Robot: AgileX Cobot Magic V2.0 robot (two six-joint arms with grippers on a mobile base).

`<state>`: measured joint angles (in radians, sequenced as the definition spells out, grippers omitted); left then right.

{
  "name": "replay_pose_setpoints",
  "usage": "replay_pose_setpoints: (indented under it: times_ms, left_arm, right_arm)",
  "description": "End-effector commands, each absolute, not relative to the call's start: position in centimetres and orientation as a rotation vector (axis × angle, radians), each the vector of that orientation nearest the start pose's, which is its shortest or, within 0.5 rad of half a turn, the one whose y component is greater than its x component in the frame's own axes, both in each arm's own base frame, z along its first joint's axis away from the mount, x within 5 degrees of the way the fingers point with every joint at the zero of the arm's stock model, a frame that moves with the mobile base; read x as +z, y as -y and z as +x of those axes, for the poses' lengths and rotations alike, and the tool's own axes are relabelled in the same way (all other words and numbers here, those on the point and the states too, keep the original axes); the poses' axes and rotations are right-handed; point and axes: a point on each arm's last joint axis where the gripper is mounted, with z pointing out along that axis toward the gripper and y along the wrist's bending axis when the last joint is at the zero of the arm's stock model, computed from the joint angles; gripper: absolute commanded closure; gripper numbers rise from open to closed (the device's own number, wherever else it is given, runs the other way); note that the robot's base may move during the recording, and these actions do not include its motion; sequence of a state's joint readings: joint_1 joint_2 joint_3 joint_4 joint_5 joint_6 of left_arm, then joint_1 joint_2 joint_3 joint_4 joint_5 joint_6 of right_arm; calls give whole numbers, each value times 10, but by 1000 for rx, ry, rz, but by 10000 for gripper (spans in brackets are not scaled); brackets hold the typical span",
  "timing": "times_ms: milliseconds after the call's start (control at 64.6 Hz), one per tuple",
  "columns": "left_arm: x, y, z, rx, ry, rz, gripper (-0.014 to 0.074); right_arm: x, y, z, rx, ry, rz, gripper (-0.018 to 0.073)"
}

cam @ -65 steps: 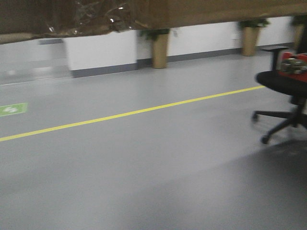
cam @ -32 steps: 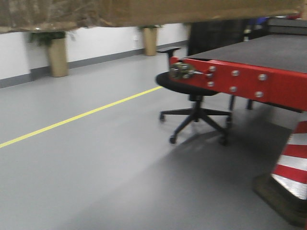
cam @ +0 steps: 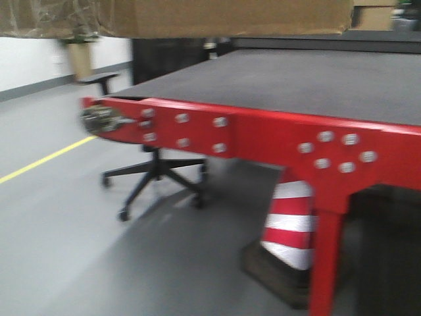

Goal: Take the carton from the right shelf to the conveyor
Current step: 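Carry the carton with both grippers over the grey conveyor belt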

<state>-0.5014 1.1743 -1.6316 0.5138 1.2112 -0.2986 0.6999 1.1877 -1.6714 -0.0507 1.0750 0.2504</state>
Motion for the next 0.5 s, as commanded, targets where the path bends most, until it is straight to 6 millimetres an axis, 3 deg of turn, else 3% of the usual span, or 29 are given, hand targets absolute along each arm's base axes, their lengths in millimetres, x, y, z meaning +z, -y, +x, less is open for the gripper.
replay_pose_setpoints:
  times_ms: [0, 480]
  left_arm:
    - [507, 49, 191, 277, -2053, 145, 610]
    - [507, 49, 191, 277, -2053, 145, 610]
  right_arm:
    - [517, -127, 157, 516, -1997, -479, 629]
    - [517, -127, 157, 516, -1997, -479, 629]
